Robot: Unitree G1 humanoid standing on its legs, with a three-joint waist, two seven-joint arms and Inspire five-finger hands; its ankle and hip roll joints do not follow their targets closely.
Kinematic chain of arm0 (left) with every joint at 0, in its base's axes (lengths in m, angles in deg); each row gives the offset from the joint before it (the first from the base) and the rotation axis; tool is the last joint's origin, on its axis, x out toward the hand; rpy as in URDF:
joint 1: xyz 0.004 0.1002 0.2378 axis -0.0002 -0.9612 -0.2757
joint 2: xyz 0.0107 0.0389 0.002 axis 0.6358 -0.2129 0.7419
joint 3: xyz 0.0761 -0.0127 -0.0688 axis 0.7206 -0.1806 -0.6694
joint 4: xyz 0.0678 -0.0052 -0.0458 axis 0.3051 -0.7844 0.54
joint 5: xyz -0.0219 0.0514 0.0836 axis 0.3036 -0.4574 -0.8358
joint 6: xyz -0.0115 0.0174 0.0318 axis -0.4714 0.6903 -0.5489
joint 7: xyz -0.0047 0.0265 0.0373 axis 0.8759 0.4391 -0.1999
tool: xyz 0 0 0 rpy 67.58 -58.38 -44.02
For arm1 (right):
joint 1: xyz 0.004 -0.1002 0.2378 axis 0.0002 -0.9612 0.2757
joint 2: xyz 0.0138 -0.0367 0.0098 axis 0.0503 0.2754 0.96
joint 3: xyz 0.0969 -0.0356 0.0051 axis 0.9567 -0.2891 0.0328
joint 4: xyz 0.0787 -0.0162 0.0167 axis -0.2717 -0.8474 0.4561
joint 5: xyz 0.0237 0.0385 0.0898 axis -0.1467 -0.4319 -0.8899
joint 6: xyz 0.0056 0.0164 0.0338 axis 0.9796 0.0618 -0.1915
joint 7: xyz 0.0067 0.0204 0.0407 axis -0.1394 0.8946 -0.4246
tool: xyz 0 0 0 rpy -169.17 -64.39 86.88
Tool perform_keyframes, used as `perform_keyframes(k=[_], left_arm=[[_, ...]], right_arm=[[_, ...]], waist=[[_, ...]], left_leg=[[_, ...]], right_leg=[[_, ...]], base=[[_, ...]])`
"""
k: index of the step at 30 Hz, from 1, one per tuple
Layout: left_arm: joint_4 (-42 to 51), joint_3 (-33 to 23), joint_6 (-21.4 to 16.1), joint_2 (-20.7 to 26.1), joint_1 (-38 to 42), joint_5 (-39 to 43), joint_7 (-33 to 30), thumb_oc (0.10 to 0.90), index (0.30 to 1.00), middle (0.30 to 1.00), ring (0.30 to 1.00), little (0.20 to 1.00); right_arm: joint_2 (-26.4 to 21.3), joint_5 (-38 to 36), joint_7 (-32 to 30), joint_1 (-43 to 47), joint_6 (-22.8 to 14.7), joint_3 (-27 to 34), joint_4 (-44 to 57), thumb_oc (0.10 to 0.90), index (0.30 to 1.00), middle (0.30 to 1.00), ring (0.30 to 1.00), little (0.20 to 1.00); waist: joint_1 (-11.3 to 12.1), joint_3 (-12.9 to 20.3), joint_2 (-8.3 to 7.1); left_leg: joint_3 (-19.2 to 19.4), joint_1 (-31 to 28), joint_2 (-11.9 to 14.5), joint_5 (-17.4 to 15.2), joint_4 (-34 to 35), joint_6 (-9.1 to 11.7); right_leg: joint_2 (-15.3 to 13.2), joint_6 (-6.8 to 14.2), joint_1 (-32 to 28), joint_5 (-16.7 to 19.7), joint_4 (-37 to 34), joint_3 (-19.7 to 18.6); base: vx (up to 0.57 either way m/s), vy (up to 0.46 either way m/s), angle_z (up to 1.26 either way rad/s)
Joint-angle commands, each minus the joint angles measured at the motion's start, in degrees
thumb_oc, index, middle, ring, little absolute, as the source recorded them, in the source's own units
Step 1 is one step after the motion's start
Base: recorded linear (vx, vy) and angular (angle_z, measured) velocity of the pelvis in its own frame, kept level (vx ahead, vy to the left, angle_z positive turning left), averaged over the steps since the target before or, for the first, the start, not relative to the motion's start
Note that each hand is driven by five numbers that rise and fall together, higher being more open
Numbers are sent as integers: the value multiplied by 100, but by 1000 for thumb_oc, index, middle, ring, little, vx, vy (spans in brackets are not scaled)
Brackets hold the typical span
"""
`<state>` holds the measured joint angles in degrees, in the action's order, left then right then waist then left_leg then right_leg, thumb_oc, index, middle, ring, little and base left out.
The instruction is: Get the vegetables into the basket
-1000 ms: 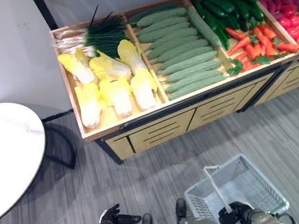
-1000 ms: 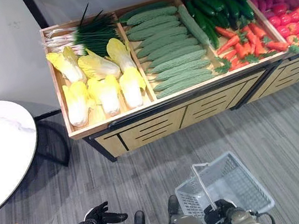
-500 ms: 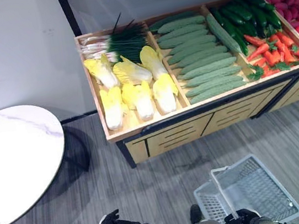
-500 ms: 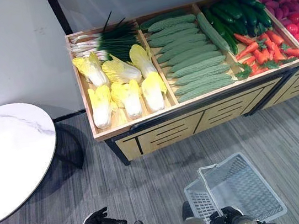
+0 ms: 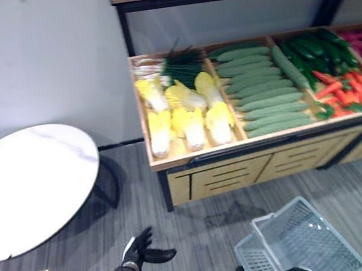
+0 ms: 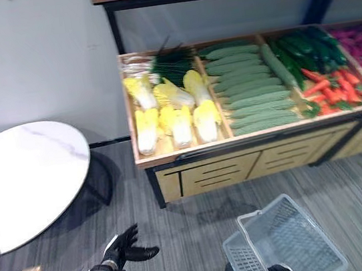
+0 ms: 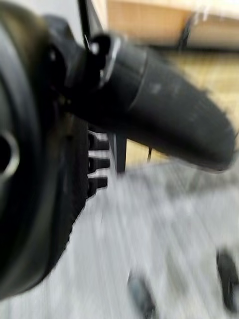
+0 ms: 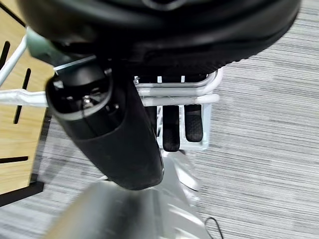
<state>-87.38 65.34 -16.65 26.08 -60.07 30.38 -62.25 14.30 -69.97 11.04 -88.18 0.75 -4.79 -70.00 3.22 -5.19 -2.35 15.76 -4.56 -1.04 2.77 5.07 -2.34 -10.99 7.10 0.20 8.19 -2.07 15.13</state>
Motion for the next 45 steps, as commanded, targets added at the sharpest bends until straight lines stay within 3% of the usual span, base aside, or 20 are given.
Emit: perform_keyframes(k=[1,9,15,17,24,25,27,33,36,37,41,45], left_arm=[[472,-644,-503,-12,388,464,51,900,1000,1000,1000,1000],[1987,-1539,-858,124,459,557,-388,900,1000,1000,1000,1000],[2312,-1748,-1155,1061,1539,-682,-900,900,1000,1000,1000,1000],[2065,-1505,-1187,1607,2296,-1399,-1225,900,1000,1000,1000,1000],[1408,-859,-1079,2312,3287,-2516,-1581,900,1000,1000,1000,1000],[886,-496,-1016,2587,3728,-2762,-1606,900,1000,1000,1000,1000],[625,-333,-972,2631,3913,-2749,-1594,900,1000,1000,1000,1000],[-778,937,-798,2925,5245,-3302,-1755,900,1000,1000,1000,1000],[-991,1121,-787,2943,5392,-3383,-1769,900,1000,1000,1000,1000],[-1429,1556,-740,2910,5790,-3566,-1801,900,1000,1000,1000,1000],[-1788,1819,-688,2838,6045,-3677,-1862,900,1000,1000,1000,1000],[-2759,2342,-466,2706,6440,-4077,-1812,900,1000,1000,1000,1000]], right_arm=[[0,98,72,380,-257,160,-30,400,300,300,300,300],[179,255,111,474,-270,82,-259,400,300,300,300,300],[243,446,199,533,-329,-261,-150,400,300,300,300,300],[201,638,213,581,-364,-485,-100,400,300,300,300,300],[105,760,167,595,-419,-652,-57,400,300,300,300,300],[30,759,112,629,-440,-692,-63,400,300,300,300,300],[6,711,90,659,-441,-674,-47,400,300,300,300,300],[-159,436,-81,953,-484,-686,-3,400,300,300,300,300],[-172,345,-115,978,-489,-649,3,400,300,300,300,300],[-219,162,-194,1097,-519,-594,-6,400,300,300,300,300],[-259,78,-247,1155,-548,-577,-8,400,300,300,300,300],[-387,-106,-376,1294,-574,-499,-62,400,300,300,300,300]], waist=[[35,-100,129],[136,5,125],[-29,97,212],[-197,143,331],[-466,183,607],[-609,158,765],[-645,155,815],[-905,-29,1115],[-921,-57,1135],[-998,-143,1199],[-1058,-221,1229],[-1147,-363,1232]], left_leg=[[-589,136,-27,-577,-182,-64],[-559,63,52,-517,-95,59],[-343,22,119,-491,-7,183],[-252,139,125,-483,-7,243],[67,272,151,-481,-7,300],[218,393,154,-456,-7,318],[271,447,162,-438,-7,327],[467,758,178,-375,-7,402],[521,801,193,-354,-7,404],[586,883,206,-329,-7,423],[678,979,225,-302,-7,438],[836,1125,269,-242,-7,474]], right_leg=[[73,109,-208,-379,192,122],[180,31,-329,-453,-121,118],[278,-2,-291,-435,-292,-89],[276,14,-154,-432,-293,-171],[309,18,189,-359,-293,-504],[331,25,421,-316,-293,-679],[339,20,503,-294,-293,-743],[397,60,970,-205,-293,-1063],[409,51,1037,-167,-293,-1107],[438,55,1159,-141,-293,-1184],[463,55,1301,-102,-293,-1264],[541,40,1529,-43,-293,-1418]], base=[[-49,-66,29],[-16,-84,4],[-1,-64,-13],[-33,-61,-28],[10,-38,-26],[-17,-42,-48],[-4,-51,-41],[8,-53,-33],[15,-57,-23],[23,-63,-22],[35,-69,-20],[51,-65,-26]])
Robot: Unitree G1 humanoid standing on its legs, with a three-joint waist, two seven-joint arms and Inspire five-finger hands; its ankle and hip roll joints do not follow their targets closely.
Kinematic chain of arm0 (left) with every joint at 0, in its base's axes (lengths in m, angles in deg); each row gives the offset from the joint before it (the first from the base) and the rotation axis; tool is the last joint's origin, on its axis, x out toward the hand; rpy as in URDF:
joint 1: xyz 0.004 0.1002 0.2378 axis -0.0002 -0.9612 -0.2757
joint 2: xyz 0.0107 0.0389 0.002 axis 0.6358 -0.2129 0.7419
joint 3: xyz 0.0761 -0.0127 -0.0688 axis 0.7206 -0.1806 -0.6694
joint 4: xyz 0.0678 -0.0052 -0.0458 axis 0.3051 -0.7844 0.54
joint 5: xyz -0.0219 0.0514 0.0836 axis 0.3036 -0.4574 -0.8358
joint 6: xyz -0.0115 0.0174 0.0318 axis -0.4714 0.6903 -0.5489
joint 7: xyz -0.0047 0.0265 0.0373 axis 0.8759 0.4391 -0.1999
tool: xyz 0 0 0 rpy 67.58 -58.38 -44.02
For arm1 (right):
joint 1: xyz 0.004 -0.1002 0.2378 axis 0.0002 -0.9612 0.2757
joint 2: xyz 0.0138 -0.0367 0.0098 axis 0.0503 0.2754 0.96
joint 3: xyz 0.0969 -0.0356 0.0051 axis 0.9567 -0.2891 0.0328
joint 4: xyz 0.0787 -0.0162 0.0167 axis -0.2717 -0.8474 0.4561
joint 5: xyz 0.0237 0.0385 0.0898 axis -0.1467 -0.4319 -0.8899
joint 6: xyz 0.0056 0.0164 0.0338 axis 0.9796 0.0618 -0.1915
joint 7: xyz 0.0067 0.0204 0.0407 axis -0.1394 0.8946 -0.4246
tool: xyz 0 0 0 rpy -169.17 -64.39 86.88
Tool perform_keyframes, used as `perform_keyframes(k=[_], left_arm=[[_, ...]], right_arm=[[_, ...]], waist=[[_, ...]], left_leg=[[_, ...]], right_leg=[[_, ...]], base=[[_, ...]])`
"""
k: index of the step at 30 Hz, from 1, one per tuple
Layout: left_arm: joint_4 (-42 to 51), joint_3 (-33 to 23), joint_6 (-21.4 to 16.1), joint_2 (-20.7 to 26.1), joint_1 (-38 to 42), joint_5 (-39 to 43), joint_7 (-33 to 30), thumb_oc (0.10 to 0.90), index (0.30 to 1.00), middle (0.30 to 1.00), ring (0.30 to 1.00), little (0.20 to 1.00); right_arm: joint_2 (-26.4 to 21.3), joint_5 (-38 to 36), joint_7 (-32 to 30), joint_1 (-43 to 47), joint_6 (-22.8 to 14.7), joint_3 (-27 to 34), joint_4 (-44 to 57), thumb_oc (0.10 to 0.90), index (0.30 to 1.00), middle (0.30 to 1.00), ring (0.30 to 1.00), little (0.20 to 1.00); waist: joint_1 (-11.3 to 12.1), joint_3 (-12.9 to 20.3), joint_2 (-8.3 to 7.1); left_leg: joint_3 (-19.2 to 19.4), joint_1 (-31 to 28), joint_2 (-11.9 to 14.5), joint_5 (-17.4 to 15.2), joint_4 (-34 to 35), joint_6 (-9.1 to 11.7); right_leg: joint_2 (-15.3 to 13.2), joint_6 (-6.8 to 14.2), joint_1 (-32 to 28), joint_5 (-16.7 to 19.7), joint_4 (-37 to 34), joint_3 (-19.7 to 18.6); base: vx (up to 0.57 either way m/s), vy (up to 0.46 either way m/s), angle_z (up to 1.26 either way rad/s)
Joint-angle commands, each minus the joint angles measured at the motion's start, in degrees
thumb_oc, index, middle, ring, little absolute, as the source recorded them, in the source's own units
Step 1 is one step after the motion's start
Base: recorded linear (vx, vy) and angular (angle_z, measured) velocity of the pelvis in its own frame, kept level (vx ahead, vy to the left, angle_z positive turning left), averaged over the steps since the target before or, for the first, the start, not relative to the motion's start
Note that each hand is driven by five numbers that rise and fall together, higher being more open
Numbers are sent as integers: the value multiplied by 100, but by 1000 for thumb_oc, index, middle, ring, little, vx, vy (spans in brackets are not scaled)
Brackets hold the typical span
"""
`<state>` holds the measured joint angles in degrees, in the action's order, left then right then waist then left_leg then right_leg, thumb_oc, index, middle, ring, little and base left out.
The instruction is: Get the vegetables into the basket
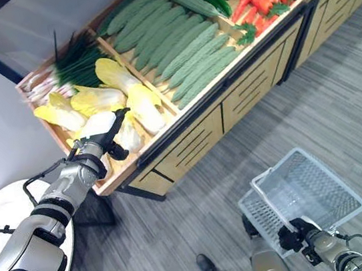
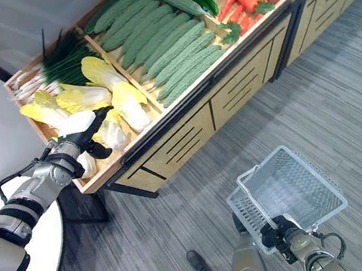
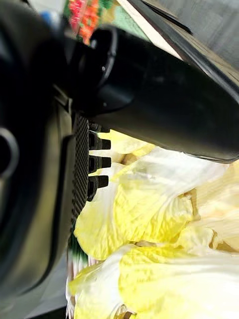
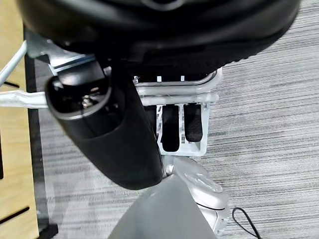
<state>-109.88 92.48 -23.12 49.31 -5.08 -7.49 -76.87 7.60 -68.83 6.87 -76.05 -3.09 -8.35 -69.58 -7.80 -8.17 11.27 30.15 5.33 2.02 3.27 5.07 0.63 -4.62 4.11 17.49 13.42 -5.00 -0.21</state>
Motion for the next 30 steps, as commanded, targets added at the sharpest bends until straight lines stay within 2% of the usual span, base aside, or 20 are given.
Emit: perform_keyframes(k=[1,7,14,15,16,19,24,30], left_arm=[[-594,-334,190,381,971,-339,-359,900,1000,1000,1000,1000],[-1236,-208,406,213,1143,-484,-268,900,1000,1000,1000,1000],[-1607,-13,519,227,1572,-603,-339,900,1000,1000,1000,1000],[-1612,16,528,250,1629,-602,-357,682,695,695,695,695],[-1605,13,538,255,1666,-563,-372,400,300,300,300,300],[-1661,-76,530,179,1586,-487,-361,400,300,300,300,300],[-1565,-165,519,34,1374,-510,-384,400,300,300,300,300],[-587,-96,397,110,950,-1009,-515,400,300,300,300,300]], right_arm=[[276,-245,36,81,-192,-134,-104,400,300,300,300,300],[261,-415,-21,66,-177,-37,-225,400,300,300,300,300],[374,-502,-2,-38,-210,-153,-160,400,300,300,300,300],[392,-509,0,-44,-216,-183,-137,400,300,300,300,300],[409,-522,-2,-48,-227,-206,-100,400,300,300,300,300],[491,-547,22,-125,-234,-259,-70,400,300,300,300,300],[524,-536,21,-236,-268,-272,-66,400,300,300,300,300],[516,-483,24,-424,-292,-176,-67,400,300,300,300,300]], waist=[[-46,-79,-135],[-71,-208,-182],[-76,-276,-341],[-78,-272,-368],[-78,-273,-391],[-63,-196,-483],[-36,-136,-551],[92,1,-659]], left_leg=[[-598,145,-32,-292,-7,178],[-551,207,1,-257,-7,193],[-525,494,54,-166,-7,240],[-527,544,56,-164,-7,242],[-524,595,59,-155,-7,246],[-533,646,95,-147,-7,264],[-530,577,108,-154,-7,263],[-622,329,105,-231,-7,243]], right_leg=[[-91,335,-188,-561,0,97],[-63,320,-85,-528,0,30],[-12,300,193,-438,0,-2],[-4,300,241,-418,0,-6],[10,299,285,-401,0,-1],[36,284,323,-404,0,19],[33,277,257,-448,0,41],[1,275,-41,-541,0,167]], base=[[42,-43,-14],[26,-24,-12],[7,-5,-2],[0,0,0],[0,0,0],[6,-11,-1],[3,-3,-1],[-5,7,3]])
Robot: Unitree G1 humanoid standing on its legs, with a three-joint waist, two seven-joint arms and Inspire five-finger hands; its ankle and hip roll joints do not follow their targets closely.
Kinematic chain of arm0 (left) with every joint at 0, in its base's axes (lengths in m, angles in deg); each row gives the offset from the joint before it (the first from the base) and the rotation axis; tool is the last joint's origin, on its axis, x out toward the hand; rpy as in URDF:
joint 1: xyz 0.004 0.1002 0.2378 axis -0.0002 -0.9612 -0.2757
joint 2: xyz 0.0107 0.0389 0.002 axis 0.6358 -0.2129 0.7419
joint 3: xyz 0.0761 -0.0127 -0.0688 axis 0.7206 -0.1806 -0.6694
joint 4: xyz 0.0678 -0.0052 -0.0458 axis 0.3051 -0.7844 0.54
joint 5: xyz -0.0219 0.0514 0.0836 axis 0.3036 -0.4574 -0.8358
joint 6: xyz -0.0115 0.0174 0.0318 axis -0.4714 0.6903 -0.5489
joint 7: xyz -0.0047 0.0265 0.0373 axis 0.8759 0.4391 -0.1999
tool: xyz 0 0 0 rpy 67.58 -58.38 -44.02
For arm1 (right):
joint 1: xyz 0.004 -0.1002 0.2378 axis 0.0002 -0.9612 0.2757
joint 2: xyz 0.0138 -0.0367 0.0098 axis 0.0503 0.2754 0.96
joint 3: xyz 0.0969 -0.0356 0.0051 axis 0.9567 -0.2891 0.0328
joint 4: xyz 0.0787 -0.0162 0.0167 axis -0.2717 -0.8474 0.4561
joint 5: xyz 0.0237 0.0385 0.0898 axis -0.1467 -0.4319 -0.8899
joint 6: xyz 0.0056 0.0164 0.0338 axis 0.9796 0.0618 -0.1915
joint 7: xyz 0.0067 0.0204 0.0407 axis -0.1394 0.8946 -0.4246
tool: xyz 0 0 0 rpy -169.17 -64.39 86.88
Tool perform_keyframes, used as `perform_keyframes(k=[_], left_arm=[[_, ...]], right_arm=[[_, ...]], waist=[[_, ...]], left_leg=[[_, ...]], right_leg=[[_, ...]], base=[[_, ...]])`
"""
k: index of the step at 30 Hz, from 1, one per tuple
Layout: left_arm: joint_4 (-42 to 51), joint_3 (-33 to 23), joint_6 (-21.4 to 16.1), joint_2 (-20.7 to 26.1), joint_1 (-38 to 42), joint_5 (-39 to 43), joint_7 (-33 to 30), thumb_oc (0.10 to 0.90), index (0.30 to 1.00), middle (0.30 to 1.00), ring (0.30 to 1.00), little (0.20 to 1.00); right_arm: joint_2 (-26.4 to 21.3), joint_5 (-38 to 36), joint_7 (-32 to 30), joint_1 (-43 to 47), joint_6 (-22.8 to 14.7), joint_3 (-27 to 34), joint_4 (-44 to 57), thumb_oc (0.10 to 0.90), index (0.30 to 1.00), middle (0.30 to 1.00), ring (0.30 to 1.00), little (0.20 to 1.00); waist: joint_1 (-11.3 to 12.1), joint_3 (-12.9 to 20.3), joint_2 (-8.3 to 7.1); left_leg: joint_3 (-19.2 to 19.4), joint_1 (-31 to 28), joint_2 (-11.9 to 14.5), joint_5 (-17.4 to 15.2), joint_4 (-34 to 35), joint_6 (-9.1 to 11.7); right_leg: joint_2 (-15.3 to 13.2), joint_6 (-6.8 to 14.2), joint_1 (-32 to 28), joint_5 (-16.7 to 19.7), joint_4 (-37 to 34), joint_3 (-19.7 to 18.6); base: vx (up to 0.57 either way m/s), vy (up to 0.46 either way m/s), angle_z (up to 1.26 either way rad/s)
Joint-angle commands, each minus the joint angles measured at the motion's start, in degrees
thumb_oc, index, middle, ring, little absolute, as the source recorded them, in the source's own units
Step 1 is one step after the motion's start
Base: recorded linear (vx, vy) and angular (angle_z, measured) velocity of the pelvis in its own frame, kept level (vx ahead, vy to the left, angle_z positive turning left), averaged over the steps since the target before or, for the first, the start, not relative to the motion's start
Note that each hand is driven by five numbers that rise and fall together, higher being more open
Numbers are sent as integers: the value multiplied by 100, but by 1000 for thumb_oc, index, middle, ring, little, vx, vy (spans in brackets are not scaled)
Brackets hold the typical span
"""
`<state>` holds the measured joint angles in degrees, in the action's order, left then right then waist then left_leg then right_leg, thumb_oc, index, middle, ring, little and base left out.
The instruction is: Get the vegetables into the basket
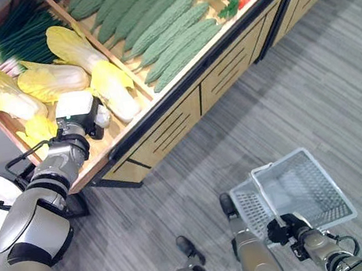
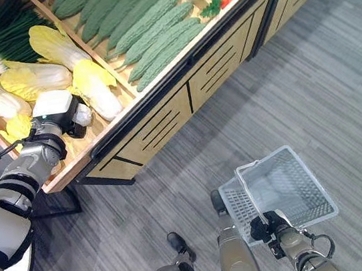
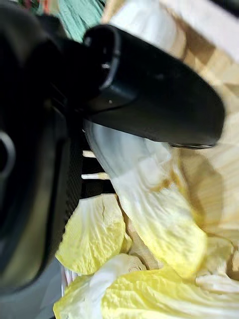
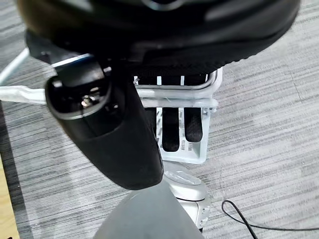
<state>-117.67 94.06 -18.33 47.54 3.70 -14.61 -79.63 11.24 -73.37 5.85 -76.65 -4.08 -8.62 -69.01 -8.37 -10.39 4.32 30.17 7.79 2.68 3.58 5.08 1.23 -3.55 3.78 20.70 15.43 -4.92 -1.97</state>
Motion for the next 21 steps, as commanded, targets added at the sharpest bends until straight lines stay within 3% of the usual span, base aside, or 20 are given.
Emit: perform_keyframes(k=[1,3,5,6,12,14,20,21], left_arm=[[375,-303,-96,329,-41,-332,-274,400,300,300,300,300],[575,-335,-91,392,-107,-392,-337,400,300,300,300,300],[1547,-380,-163,818,-390,-892,-485,400,300,300,300,300],[1599,-405,-149,847,-426,-907,-467,400,300,300,300,300],[3119,-1189,-228,1382,-1283,-1227,-455,400,300,300,300,300],[3968,-1903,-285,1385,-1855,-969,-268,400,300,300,300,300],[5087,-2830,-430,1186,-2744,-586,-34,400,300,300,300,300],[5520,-3213,-490,1002,-3203,-393,78,400,300,300,300,300]], right_arm=[[159,-29,126,-398,-197,-132,-133,400,300,300,300,300],[163,-26,123,-409,-202,-90,-146,400,300,300,300,300],[214,26,123,-527,-205,33,-219,400,300,300,300,300],[225,28,122,-529,-207,27,-221,400,300,300,300,300],[365,102,221,-737,-155,197,-311,400,300,300,300,300],[428,83,344,-805,-43,336,-369,400,300,300,300,300],[470,194,451,-847,73,385,-448,400,300,300,300,300],[500,229,464,-846,109,417,-477,400,300,300,300,300]], waist=[[147,214,30],[180,241,22],[309,402,-42],[295,381,-51],[465,680,-245],[579,829,-344],[671,977,-432],[729,1035,-479]], left_leg=[[-665,-13,38,-294,-8,180],[-696,-75,39,-308,-8,181],[-769,-338,31,-390,-8,159],[-776,-367,30,-396,-8,161],[-864,-813,29,-483,-8,109],[-933,-976,20,-526,-8,87],[-1036,-1196,-7,-594,-8,55],[-1085,-1267,-26,-627,-8,32]], right_leg=[[-113,318,-478,-779,-8,383],[-125,322,-559,-799,-8,428],[-142,331,-875,-885,-8,546],[-143,333,-908,-894,-8,555],[-141,305,-1433,-1027,-8,732],[-156,298,-1638,-1089,-7,806],[-192,309,-1905,-1171,15,923],[-208,317,-1995,-1194,26,953]], base=[[-12,17,15],[-7,27,17],[-11,55,22],[-12,51,34],[-21,39,20],[-21,72,17],[-26,68,18],[-46,66,14]])
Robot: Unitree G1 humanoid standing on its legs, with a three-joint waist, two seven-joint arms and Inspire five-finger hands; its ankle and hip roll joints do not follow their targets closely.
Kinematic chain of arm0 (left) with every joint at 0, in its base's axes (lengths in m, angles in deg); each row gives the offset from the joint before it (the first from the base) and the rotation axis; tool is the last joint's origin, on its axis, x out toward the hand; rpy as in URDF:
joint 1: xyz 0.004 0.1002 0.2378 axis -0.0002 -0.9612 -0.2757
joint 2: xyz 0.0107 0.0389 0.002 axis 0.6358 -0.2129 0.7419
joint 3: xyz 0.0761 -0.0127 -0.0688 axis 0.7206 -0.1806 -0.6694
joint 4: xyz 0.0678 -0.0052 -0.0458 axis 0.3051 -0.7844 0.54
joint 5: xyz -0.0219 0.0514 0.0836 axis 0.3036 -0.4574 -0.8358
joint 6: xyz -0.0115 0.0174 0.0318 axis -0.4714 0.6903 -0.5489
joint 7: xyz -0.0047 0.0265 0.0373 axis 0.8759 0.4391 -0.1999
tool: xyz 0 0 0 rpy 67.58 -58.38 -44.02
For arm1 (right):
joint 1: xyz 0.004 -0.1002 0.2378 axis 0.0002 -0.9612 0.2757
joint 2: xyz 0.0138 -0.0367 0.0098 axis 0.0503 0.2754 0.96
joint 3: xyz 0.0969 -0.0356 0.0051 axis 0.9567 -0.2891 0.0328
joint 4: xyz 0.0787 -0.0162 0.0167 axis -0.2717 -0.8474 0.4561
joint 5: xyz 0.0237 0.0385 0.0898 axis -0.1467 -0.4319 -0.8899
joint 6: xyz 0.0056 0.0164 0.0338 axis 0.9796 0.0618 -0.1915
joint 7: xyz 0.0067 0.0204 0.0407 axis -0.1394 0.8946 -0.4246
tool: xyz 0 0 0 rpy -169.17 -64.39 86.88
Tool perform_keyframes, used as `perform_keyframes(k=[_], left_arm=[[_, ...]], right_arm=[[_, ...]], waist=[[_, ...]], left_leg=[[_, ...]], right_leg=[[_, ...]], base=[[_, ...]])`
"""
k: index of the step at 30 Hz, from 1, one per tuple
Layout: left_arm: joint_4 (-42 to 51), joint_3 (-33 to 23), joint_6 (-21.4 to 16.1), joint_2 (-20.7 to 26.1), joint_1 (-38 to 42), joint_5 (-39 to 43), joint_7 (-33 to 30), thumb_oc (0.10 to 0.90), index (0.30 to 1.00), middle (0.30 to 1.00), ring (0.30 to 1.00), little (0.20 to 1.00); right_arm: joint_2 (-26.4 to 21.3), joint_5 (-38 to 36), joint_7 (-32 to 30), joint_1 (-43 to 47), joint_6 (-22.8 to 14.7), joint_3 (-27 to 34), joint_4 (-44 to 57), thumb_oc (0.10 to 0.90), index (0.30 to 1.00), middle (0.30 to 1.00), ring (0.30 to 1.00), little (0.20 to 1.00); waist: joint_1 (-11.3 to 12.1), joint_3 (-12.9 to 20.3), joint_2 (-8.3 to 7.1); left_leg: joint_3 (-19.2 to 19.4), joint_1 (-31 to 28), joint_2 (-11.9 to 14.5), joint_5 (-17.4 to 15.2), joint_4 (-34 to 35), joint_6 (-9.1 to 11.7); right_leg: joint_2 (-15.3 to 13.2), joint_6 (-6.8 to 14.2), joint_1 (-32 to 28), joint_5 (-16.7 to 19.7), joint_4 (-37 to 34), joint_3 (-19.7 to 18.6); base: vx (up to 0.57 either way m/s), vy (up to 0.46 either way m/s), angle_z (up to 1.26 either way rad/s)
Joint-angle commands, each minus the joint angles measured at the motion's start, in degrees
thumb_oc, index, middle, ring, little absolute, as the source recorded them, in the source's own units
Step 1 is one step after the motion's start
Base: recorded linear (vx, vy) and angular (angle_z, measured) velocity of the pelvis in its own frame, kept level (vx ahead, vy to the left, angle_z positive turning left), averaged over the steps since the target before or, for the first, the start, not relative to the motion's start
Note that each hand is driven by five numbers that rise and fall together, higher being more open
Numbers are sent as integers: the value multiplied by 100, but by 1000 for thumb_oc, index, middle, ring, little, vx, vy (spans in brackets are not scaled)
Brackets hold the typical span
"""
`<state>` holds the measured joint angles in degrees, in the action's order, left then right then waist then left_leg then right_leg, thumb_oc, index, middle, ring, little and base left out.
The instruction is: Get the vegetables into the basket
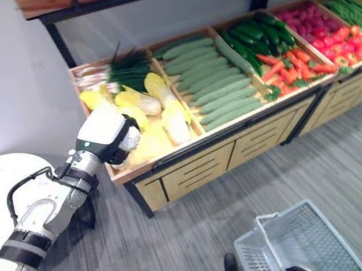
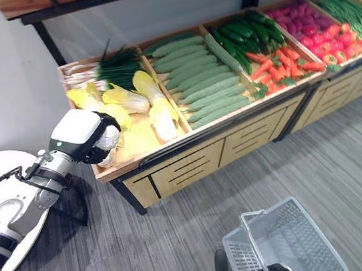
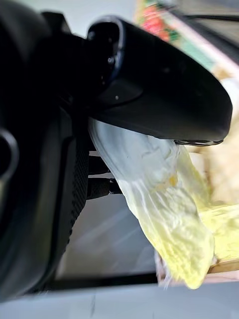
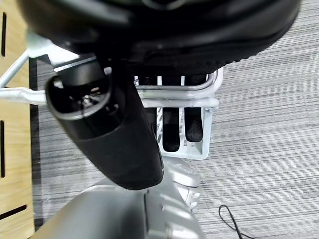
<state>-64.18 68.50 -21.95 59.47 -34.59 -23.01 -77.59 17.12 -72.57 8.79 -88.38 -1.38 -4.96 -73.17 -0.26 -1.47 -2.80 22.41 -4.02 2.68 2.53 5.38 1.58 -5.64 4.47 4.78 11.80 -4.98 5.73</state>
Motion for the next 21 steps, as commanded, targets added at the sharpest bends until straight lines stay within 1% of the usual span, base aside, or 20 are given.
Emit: perform_keyframes(k=[1,2,6,7,8,10,12,13,14,17,19,21], left_arm=[[327,-801,-145,-345,440,546,-113,400,300,300,300,300],[611,-933,-203,-669,105,676,-6,400,300,300,300,300],[1053,-1308,-249,-1177,-666,1113,242,400,300,300,300,300],[1238,-1414,-300,-1493,-1014,1452,346,400,300,300,300,300],[1251,-1427,-297,-1496,-1029,1454,353,400,300,300,300,300],[1442,-1436,-374,-1835,-1339,1944,519,400,300,300,300,300],[1453,-1492,-353,-1906,-1437,2066,559,400,300,300,300,300],[1562,-1449,-380,-2102,-1600,2544,691,400,300,300,300,300],[1585,-1409,-380,-2201,-1630,2767,747,400,300,300,300,300],[1625,-1234,-338,-2275,-1659,3107,979,400,300,300,300,300],[1651,-1204,-308,-2187,-1604,2894,998,400,300,300,300,300],[1677,-1171,-278,-2148,-1567,2874,994,400,300,300,300,300]], right_arm=[[-77,142,156,335,-149,91,-69,400,300,300,300,300],[-30,166,173,299,-119,117,-106,400,300,300,300,300],[22,187,168,257,-77,221,-141,400,300,300,300,300],[30,91,169,228,-94,325,-79,400,300,300,300,300],[26,90,170,225,-93,318,-76,400,300,300,300,300],[19,-12,137,192,-130,443,-12,400,300,300,300,300],[13,-57,114,201,-138,476,-24,400,300,300,300,300],[17,-247,68,210,-155,637,-32,400,300,300,300,300],[19,-305,63,200,-161,680,-46,400,300,300,300,300],[0,-284,-1,214,-171,723,-61,400,300,300,300,300],[-7,-242,-13,177,-180,726,-51,400,300,300,300,300],[-17,-232,-9,156,-160,724,-60,400,300,300,300,300]], waist=[[-41,168,198],[-10,193,155],[52,218,87],[63,224,64],[63,230,64],[68,217,34],[71,210,29],[58,186,23],[53,186,14],[45,182,-7],[33,177,-15],[16,171,-32]], left_leg=[[-329,-118,-41,-523,-38,-17],[-345,-213,-54,-570,-38,-48],[-404,-283,-94,-615,-38,-109],[-444,-304,-113,-637,-38,-135],[-436,-296,-115,-627,-38,-137],[-486,-316,-132,-632,-38,-164],[-491,-299,-142,-626,-38,-176],[-526,-293,-153,-639,-38,-198],[-548,-289,-153,-640,-38,-204],[-577,-290,-163,-656,-38,-227],[-598,-302,-170,-672,-38,-237],[-608,-317,-180,-688,-38,-249]], right_leg=[[-11,249,-448,-829,34,216],[-38,256,-553,-841,36,256],[-79,262,-647,-865,78,323],[-93,266,-662,-889,111,345],[-93,261,-658,-874,99,340],[-118,274,-668,-891,153,384],[-124,271,-662,-855,144,381],[-132,287,-654,-860,199,400],[-139,290,-658,-862,207,421],[-156,299,-680,-857,215,458],[-159,308,-698,-868,223,467],[-170,313,-713,-869,225,471]], base=[[-82,126,23],[-78,112,19],[-55,93,11],[-41,80,-1],[-32,84,2],[-37,63,3],[-44,55,9],[-33,62,10],[-39,79,5],[-2,55,9],[23,65,1],[13,26,0]])
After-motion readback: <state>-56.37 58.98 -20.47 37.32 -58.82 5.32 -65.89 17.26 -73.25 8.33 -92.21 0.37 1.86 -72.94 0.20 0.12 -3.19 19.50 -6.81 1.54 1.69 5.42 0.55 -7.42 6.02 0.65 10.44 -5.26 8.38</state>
